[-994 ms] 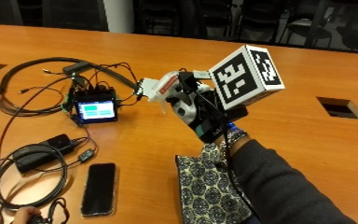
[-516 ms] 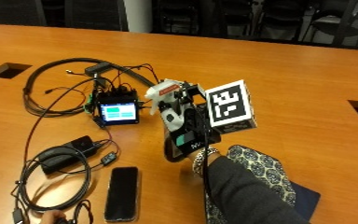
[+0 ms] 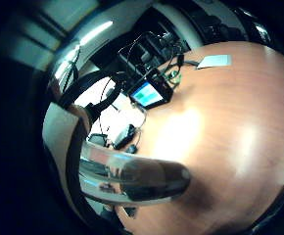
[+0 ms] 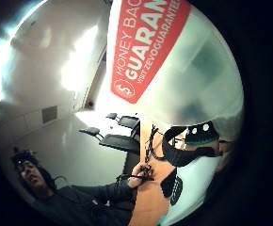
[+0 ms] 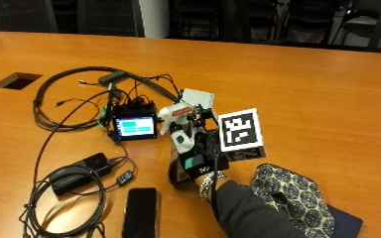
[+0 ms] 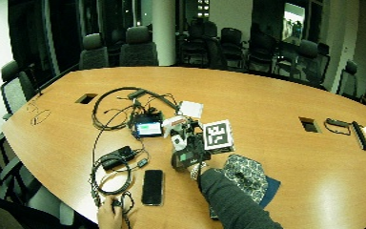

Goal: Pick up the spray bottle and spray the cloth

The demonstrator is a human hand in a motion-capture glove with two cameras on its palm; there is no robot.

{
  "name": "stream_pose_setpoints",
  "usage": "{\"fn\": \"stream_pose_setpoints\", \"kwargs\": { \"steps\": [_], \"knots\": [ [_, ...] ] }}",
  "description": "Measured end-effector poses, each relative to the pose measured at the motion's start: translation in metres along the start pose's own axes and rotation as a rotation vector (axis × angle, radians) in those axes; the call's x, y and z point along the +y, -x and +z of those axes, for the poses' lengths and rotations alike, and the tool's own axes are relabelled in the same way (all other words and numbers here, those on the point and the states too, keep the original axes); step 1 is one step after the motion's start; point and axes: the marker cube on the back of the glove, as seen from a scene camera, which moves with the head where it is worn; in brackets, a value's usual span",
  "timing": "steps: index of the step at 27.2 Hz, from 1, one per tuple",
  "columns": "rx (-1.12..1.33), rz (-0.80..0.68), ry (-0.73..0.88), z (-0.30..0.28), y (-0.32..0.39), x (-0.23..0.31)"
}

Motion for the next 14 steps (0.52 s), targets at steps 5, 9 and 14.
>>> {"fn": "stream_pose_setpoints", "kwargs": {
  "steps": [5,9,14],
  "knots": [
    [0.041,-0.029,-0.003,-0.002,0.007,0.001],
    [0.032,-0.051,-0.01,-0.005,0.018,-0.005],
    [0.023,-0.126,-0.026,-0.011,0.048,-0.024]
  ]
}}
